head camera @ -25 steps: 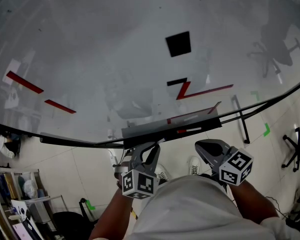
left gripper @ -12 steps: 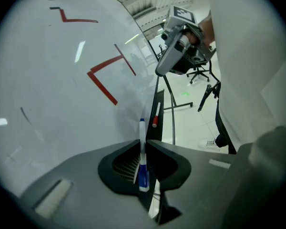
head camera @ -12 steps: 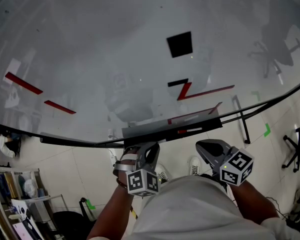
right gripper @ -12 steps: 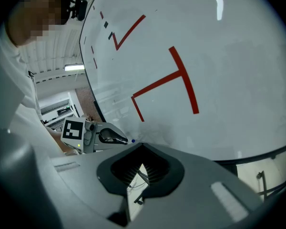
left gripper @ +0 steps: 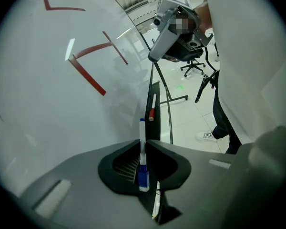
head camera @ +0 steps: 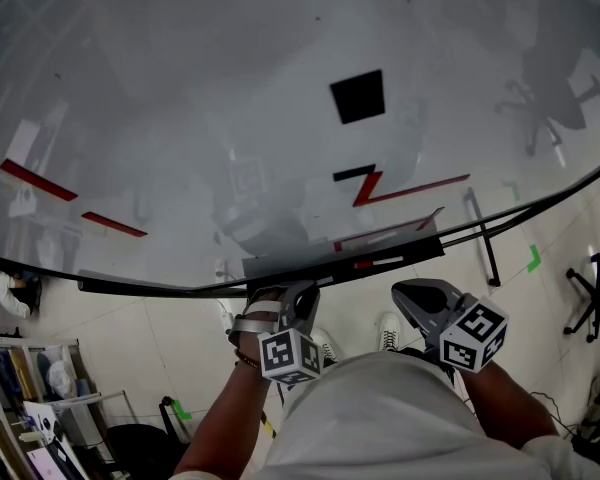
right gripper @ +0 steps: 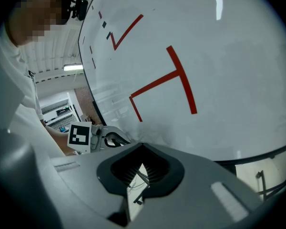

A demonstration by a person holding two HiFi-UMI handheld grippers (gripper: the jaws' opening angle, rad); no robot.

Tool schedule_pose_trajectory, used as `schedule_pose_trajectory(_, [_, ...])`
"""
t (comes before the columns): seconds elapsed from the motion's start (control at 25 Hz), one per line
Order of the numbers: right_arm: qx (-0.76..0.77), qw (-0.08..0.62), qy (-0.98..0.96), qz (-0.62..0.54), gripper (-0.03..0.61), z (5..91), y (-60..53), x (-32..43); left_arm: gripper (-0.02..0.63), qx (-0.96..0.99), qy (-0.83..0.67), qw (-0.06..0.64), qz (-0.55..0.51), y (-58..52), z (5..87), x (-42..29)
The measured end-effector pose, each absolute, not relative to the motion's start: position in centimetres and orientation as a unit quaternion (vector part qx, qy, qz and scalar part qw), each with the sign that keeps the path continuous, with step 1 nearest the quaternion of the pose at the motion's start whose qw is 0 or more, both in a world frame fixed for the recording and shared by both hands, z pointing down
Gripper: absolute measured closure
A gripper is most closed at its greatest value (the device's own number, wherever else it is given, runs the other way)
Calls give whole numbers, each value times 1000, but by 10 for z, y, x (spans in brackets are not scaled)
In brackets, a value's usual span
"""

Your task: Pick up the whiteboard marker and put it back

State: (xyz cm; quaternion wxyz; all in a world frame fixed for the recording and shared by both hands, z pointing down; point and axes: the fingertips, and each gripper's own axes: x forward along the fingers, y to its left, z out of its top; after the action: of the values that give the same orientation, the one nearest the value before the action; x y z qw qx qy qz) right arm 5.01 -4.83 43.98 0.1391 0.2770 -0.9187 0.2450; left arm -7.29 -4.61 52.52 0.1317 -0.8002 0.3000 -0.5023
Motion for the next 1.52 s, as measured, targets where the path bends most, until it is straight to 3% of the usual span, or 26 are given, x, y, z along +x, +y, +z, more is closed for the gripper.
schedule_pose_trajectory(1.52, [289,136,-915,248,577,442,-47,57,552,-778,267,119,-557,-64,581,-80])
